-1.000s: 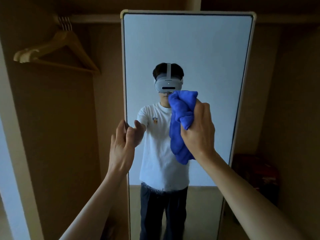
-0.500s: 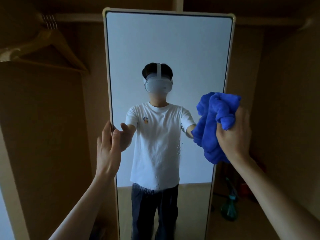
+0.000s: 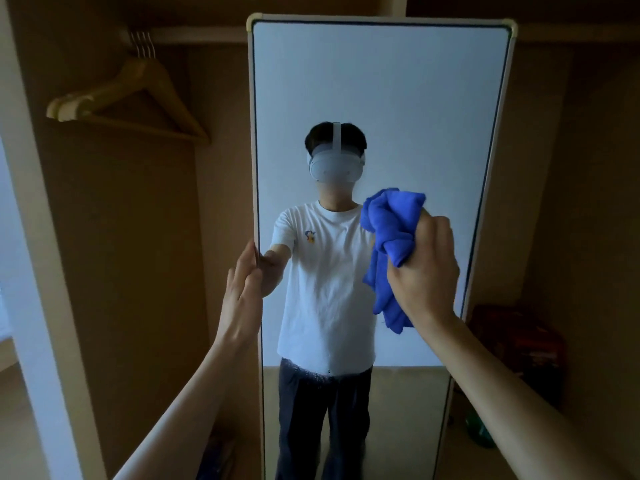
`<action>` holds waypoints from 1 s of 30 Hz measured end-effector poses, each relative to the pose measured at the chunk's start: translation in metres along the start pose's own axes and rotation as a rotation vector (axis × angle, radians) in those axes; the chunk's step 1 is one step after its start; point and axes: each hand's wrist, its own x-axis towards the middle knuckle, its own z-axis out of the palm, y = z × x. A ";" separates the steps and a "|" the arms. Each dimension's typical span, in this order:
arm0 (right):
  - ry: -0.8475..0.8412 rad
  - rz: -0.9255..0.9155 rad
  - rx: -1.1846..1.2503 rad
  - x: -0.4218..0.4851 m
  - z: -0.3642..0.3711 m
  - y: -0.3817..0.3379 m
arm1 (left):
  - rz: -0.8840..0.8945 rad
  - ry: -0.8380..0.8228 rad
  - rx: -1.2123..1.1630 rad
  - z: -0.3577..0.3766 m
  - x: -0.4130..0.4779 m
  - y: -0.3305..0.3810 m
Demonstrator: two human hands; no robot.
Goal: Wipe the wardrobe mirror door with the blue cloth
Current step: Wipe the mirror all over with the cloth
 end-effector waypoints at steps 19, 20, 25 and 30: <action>-0.229 -0.651 -0.206 -0.018 0.058 -0.082 | -0.084 -0.164 -0.172 -0.025 0.002 -0.036; -0.243 -0.678 -0.210 -0.019 0.059 -0.083 | -0.090 -0.164 -0.177 -0.025 0.001 -0.038; -0.288 -0.775 -0.268 -0.033 0.066 -0.080 | -0.124 -0.156 -0.211 -0.026 -0.001 -0.046; -0.384 -0.776 -0.265 -0.076 0.076 -0.070 | -0.152 -0.158 -0.266 -0.025 -0.002 -0.051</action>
